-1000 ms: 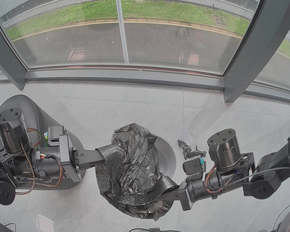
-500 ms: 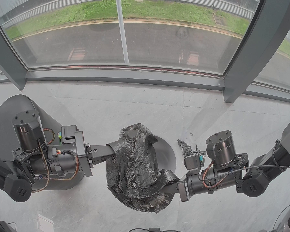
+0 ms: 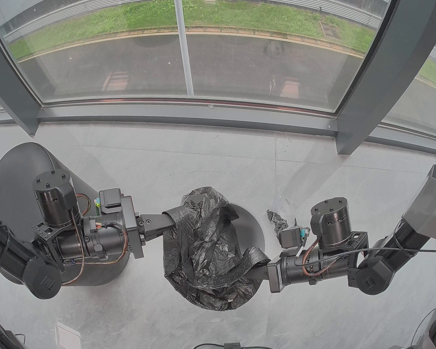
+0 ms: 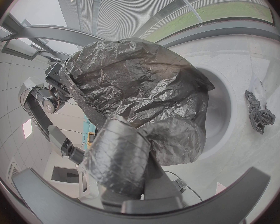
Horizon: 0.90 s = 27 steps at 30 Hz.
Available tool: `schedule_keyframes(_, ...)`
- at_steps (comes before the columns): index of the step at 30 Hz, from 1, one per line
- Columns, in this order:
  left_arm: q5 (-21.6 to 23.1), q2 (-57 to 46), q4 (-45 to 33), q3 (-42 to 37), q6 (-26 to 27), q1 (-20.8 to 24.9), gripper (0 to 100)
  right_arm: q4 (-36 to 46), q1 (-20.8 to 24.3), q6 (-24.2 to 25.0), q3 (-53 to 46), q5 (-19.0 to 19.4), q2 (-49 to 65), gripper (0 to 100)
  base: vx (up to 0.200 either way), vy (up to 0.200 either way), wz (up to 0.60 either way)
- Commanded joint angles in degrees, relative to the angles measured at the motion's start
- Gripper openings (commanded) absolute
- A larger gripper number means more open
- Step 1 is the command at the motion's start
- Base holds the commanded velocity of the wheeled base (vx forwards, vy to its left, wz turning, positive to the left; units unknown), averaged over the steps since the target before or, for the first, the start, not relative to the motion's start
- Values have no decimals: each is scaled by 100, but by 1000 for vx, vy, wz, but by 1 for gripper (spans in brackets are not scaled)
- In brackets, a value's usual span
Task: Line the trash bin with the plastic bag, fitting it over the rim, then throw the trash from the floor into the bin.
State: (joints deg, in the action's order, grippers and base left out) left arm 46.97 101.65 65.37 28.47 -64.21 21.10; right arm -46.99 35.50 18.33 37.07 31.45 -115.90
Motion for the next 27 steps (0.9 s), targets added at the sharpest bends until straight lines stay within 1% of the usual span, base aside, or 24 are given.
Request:
schedule_keyframes(1,-4,461,266,-8,-13,-97,0,-196,-122,-5,-25,-7,-284,0,0,0,0)
schedule_keyframes(6,5,655,547,1,-22,-141,0,-381,-228,-5,-7,-16,-399,0,0,0,0)
schedule_keyframes(12,5,901,943,54,-13,-133,0,-961,-526,3,-25,-16,-689,0,0,0,0)
schedule_keyframes(16,5,1042,1215,36,-30,-141,0,-1031,-588,3,-25,-7,-794,0,0,0,0)
schedule_keyframes(27,-4,1103,1303,-210,-30,-106,0,-1040,-597,-84,-473,-7,-759,0,0,0,0)
